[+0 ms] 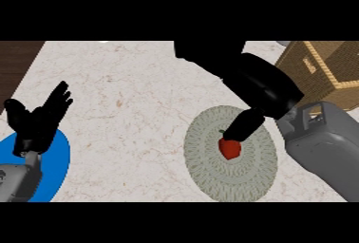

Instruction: Pick the bell pepper from the placemat and place it in the basket

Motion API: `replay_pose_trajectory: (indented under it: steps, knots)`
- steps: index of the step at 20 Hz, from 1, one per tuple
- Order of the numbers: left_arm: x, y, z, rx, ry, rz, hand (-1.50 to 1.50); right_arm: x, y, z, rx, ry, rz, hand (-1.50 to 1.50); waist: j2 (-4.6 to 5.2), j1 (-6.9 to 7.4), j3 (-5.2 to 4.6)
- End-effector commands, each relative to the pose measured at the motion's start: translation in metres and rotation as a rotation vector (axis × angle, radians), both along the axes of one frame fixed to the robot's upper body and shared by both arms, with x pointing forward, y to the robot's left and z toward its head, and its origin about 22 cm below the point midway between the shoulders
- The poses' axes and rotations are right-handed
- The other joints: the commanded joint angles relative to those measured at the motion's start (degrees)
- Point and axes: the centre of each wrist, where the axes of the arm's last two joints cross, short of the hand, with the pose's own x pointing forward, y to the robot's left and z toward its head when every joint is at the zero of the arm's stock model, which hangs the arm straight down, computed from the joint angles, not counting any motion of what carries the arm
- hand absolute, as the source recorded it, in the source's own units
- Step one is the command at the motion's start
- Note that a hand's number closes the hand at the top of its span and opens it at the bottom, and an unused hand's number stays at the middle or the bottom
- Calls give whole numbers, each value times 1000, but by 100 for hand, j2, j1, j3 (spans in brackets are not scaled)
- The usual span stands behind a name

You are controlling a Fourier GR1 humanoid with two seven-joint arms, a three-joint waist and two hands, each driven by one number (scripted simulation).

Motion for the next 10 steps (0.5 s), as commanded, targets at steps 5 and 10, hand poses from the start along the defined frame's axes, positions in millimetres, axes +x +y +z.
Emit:
replay_pose_trajectory:
  steps: [5, 10]
  knots:
    - [0, -4, -1, 8, 3, -5, 0, 3, -22, 57, -266, 196, -49, -150, 51, -1, 17]
    - [-1, -12, -8, -11, 5, -15, 0, 4, -51, 77, -295, 295, -5, -150, 61, 22, 21]
